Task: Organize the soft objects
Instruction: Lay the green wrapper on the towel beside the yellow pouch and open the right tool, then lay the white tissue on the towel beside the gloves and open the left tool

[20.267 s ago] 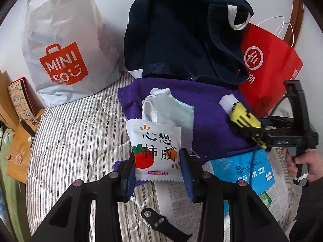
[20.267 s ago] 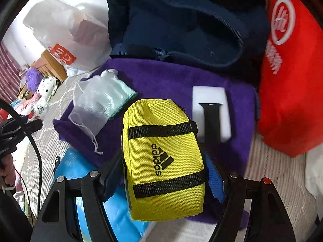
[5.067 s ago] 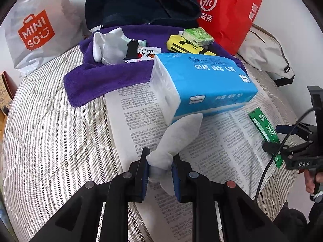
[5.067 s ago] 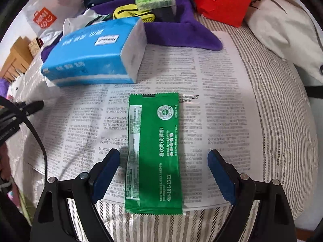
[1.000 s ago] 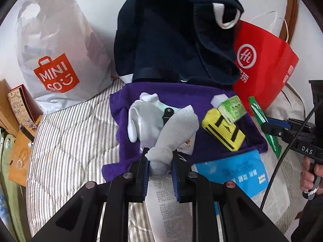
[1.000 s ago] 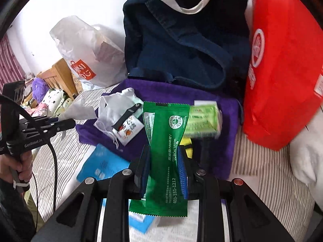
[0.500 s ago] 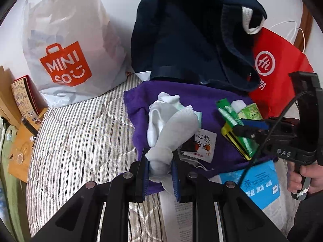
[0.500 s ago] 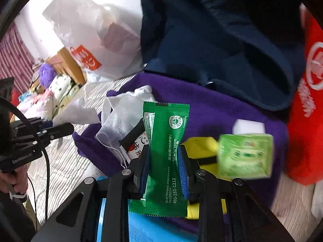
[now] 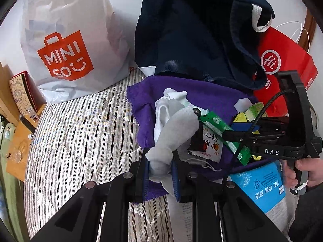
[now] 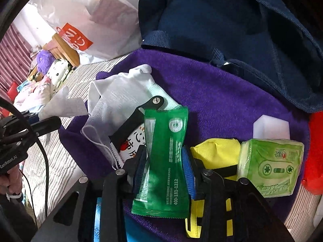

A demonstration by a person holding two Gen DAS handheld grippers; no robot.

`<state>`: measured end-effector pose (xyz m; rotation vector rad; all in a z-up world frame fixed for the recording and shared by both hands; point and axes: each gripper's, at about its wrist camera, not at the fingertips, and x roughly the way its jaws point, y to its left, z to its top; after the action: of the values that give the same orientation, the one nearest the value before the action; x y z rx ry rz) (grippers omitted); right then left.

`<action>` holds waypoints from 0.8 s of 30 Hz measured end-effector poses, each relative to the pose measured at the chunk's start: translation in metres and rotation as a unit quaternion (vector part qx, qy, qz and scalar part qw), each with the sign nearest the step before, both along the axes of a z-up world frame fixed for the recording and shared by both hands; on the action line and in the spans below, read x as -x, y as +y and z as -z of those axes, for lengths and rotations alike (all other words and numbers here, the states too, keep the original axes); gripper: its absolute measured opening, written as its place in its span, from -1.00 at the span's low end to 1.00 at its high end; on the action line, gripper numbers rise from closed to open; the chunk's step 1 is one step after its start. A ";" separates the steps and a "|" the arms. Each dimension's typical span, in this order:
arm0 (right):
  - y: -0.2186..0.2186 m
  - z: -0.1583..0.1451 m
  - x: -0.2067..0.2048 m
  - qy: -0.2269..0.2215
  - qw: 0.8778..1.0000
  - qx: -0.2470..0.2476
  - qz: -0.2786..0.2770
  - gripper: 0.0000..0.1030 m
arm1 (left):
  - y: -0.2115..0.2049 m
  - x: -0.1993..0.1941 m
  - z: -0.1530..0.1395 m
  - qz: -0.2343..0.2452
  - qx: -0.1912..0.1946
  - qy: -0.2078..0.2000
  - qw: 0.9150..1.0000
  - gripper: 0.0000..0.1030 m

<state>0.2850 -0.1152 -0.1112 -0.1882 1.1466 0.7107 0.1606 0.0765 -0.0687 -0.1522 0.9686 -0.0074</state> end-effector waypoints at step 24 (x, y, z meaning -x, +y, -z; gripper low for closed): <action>-0.085 -0.044 0.031 -0.031 0.996 -0.034 0.078 0.05 | -0.039 -0.004 -0.016 0.040 -0.008 -0.015 0.999 -0.63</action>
<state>0.2538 -0.2002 -0.0673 -0.0614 1.0643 0.6019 0.1649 0.0379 -0.0526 -0.0989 0.9444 -0.0751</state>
